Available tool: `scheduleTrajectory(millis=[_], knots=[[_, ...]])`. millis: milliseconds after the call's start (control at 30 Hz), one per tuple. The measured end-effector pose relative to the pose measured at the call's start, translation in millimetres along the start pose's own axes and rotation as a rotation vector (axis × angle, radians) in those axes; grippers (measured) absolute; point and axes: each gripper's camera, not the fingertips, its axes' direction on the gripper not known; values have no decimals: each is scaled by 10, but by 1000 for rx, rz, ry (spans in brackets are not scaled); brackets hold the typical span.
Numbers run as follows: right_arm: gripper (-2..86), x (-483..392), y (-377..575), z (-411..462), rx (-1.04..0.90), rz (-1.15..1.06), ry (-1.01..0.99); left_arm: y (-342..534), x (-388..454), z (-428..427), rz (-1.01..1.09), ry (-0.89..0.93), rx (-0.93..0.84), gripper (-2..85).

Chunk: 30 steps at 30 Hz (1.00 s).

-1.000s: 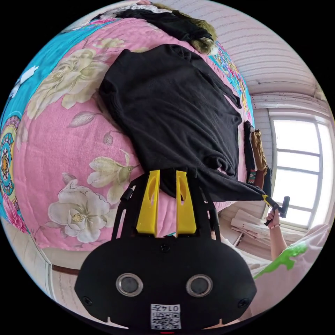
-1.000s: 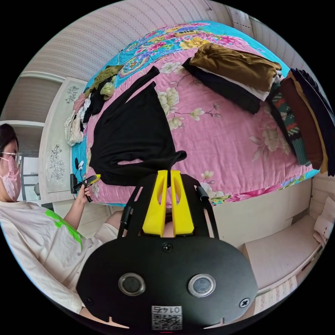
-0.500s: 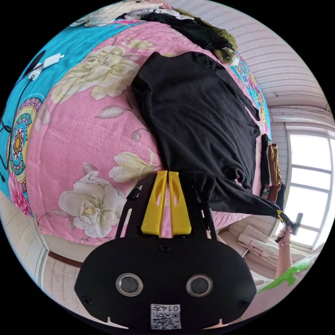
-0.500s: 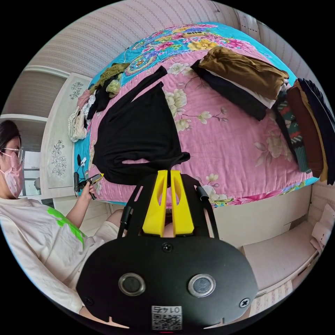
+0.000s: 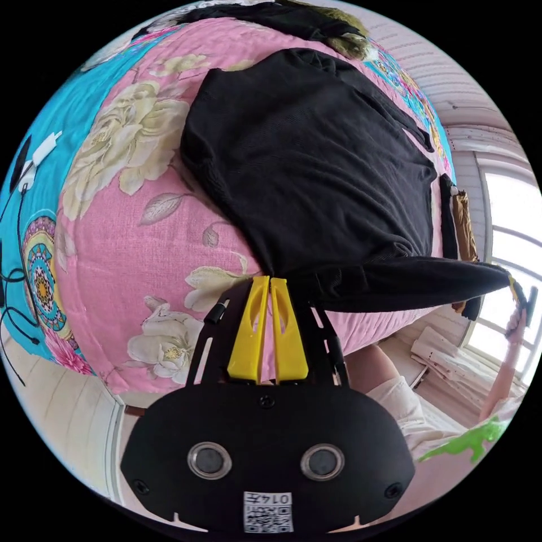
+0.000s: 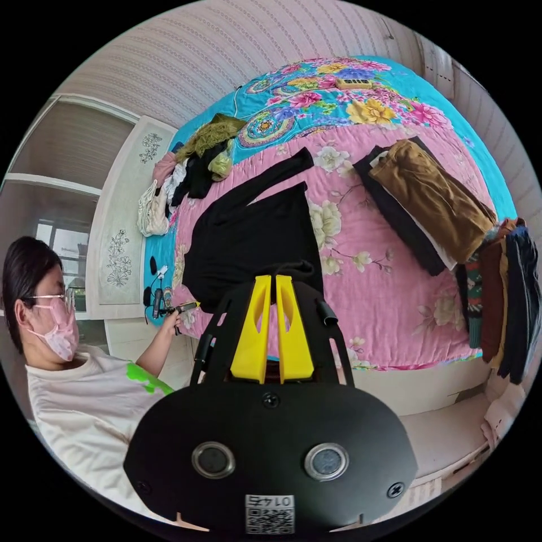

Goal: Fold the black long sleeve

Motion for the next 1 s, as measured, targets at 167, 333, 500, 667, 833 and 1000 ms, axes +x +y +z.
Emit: scheduleTrajectory(millis=[167,333,500,667,833,1000], knots=[[6,-189,-1248,192,-184,-44,39,-109,142,-80,70,-62,-45,-9],[6,-277,-2284,693,-324,5,9,18,327,-394,212,-76,88,5],[6,-547,-2981,1069,-389,8,44,284,575,-684,462,-85,289,52],[6,-891,-3518,1028,-385,-40,51,150,856,-774,620,-112,195,78],[7,-1067,-3876,818,-366,-64,36,-82,1048,-735,742,-80,169,69],[7,-1139,-4153,688,-375,-63,41,-448,1229,-574,864,-113,30,73]])
